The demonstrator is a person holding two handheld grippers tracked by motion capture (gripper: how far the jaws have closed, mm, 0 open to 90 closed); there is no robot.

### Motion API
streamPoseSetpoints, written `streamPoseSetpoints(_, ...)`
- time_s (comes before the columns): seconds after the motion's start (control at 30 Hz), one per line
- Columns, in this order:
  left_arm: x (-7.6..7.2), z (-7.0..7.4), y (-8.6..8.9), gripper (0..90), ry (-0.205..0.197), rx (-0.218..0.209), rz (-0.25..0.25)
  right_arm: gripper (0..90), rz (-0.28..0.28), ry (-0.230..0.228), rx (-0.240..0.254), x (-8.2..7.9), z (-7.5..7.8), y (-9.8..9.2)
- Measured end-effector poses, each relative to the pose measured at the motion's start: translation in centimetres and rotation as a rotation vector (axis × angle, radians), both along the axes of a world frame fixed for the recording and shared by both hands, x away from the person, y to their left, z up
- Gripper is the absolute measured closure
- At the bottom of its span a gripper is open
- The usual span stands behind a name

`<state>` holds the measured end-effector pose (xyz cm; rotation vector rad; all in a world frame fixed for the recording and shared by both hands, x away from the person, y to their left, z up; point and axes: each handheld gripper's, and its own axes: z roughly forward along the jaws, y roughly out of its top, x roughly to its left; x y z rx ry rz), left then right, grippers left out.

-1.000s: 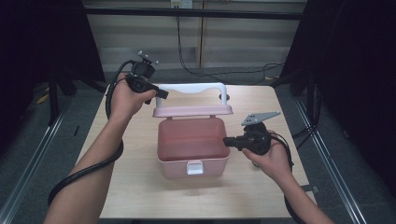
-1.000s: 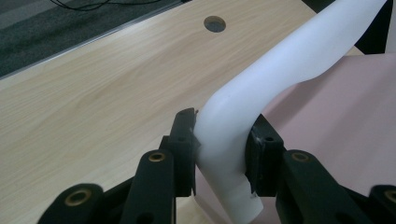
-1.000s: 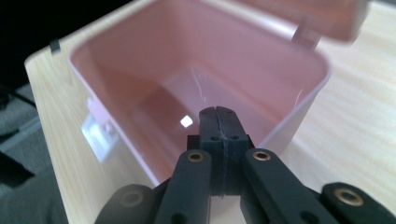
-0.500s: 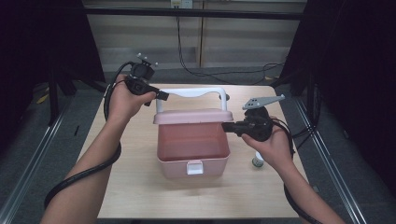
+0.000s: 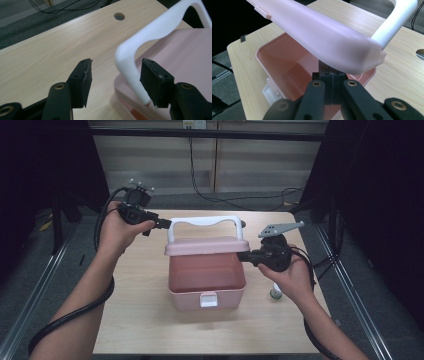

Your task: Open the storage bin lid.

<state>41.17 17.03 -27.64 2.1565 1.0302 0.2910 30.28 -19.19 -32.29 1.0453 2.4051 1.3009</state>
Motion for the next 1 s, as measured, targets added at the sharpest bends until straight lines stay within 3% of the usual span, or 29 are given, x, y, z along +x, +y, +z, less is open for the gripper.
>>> streamPoseSetpoints(0.2,-0.3,-2.6,1.9,41.4,0.031,0.03,0.017,90.0,0.005,-0.003,-0.006,0.1,0.1,0.2)
streamPoseSetpoints(0.47,-1.0,-5.9,1.9,41.4,0.06,0.047,-0.009,90.0,0.001,-0.006,-0.014,0.1,0.3,0.4)
streamPoseSetpoints(0.77,-1.5,-7.5,1.7,40.8,0.08,0.034,-0.033,90.0,-0.001,-0.008,-0.018,0.1,0.4,0.4)
streamPoseSetpoints(1.0,-1.6,-7.7,1.2,39.4,0.09,0.007,-0.05,90.0,-0.006,-0.004,-0.017,0.2,0.3,0.3)
